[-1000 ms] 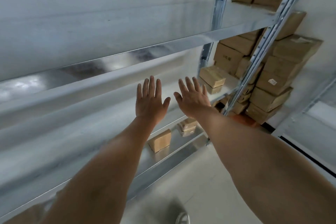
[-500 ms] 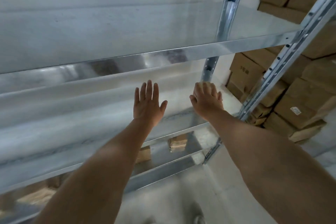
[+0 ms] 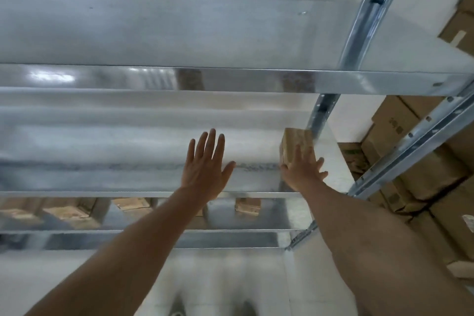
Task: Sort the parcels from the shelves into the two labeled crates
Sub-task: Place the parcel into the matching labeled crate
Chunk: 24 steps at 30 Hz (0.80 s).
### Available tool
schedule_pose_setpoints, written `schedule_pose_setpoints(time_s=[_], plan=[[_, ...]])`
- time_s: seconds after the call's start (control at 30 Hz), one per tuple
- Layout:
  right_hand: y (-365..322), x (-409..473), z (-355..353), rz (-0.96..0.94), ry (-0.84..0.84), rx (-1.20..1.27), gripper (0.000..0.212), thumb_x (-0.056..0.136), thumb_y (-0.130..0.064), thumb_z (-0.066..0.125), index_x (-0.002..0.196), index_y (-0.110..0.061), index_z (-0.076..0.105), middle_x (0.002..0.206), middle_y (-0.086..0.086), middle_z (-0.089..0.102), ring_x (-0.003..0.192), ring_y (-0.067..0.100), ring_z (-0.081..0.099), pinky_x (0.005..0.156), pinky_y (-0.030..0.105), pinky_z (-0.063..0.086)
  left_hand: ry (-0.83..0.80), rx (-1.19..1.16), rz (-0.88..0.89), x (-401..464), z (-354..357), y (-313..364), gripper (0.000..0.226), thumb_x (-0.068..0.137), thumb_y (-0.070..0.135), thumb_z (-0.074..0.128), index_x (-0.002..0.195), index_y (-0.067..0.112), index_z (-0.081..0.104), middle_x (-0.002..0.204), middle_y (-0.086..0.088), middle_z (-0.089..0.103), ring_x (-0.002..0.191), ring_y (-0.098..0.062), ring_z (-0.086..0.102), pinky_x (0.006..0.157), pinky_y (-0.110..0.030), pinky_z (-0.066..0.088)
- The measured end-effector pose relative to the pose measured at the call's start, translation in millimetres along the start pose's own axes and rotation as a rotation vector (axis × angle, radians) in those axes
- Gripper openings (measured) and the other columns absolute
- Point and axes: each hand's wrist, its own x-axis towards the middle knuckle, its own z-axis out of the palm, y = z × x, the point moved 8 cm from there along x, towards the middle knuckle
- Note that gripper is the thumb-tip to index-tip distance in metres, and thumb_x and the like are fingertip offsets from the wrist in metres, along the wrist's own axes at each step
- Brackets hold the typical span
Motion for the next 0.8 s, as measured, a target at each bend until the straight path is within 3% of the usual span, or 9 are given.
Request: schedule_pose_setpoints(time_s=[0.17,0.27,0.37,0.43,0.53,0.6,0.7,0.8], plan=[[13,34,9,0.03,0.007,0.058,0.082,0.097,-0.061,0.041,0.158,-0.03,-0.004,0.167,0.006,0.0,0.142,0.047,0.022,0.111,0.063,0.03,0.009,-0.01,-0.039,-12,-5,-19,0.087,0.088,0.065,-0.008,0.16,0.015,-0.002,0.167,-0.009,-0.01,0.155,-0.026,-0.009,0.125,-0.046,-0.005],[14,46,10,0.02,0.033,0.044,0.081,0.099,-0.056,0.041,0.159,-0.022,-0.003,0.165,0.009,0.008,0.132,0.045,0.036,0.103,0.053,0.042,0.006,0.002,-0.046,-13,-7,-31,0.091,0.087,0.068,-0.012,0.16,0.014,0.001,0.168,-0.009,-0.006,0.155,-0.026,-0.006,0.125,-0.045,-0.005],[8,42,8,0.001,0.087,0.1,0.078,0.1,-0.05,0.043,0.16,-0.019,0.003,0.164,0.011,0.013,0.128,0.047,0.037,0.098,0.052,0.046,-0.022,0.003,-0.043,-10,-4,-40,0.093,0.084,0.068,-0.015,0.16,0.015,-0.004,0.167,-0.007,-0.011,0.155,-0.025,-0.01,0.125,-0.045,-0.007],[1,34,2,-0.014,0.134,0.238,0.072,0.098,-0.046,0.048,0.157,-0.021,0.016,0.158,0.011,0.027,0.125,0.047,0.041,0.097,0.054,0.046,-0.054,-0.036,-0.052,-4,1,-43,0.091,0.084,0.066,-0.013,0.159,0.017,-0.007,0.167,-0.006,-0.016,0.154,-0.024,-0.014,0.125,-0.044,-0.008],[-19,20,-15,-0.105,0.174,0.541,0.053,0.091,-0.045,0.047,0.138,-0.022,0.047,0.129,0.011,0.06,0.103,0.033,0.058,0.087,0.047,0.05,-0.093,-0.189,-0.08,8,7,-46,0.078,0.098,0.064,0.004,0.16,0.019,-0.007,0.167,-0.005,-0.014,0.154,-0.022,-0.013,0.125,-0.041,-0.007],[-31,14,-22,-0.084,0.095,0.773,0.047,0.094,-0.047,0.043,0.127,-0.016,0.058,0.124,0.013,0.064,0.102,0.031,0.06,0.084,0.041,0.05,-0.135,-0.353,-0.1,17,11,-46,0.068,0.105,0.054,0.02,0.16,0.02,-0.003,0.168,-0.004,-0.009,0.155,-0.021,-0.009,0.125,-0.039,-0.003],[-40,3,-14,0.033,-0.1,1.111,0.042,0.098,-0.052,0.044,0.114,-0.018,0.063,0.121,0.013,0.066,0.109,0.031,0.064,0.095,0.051,0.056,-0.138,-0.611,-0.111,27,9,-41,0.065,0.106,0.048,0.03,0.161,0.022,0.004,0.169,-0.003,0.002,0.155,-0.021,0.003,0.124,-0.038,0.006],[-57,-14,-11,0.082,-0.274,1.308,0.05,0.096,-0.058,0.044,0.115,-0.016,0.063,0.114,0.014,0.069,0.105,0.033,0.067,0.085,0.043,0.059,-0.175,-0.827,-0.122,38,10,-39,0.067,0.106,0.045,0.039,0.161,0.023,0.009,0.167,-0.001,0.013,0.154,-0.021,0.014,0.123,-0.043,0.017]])
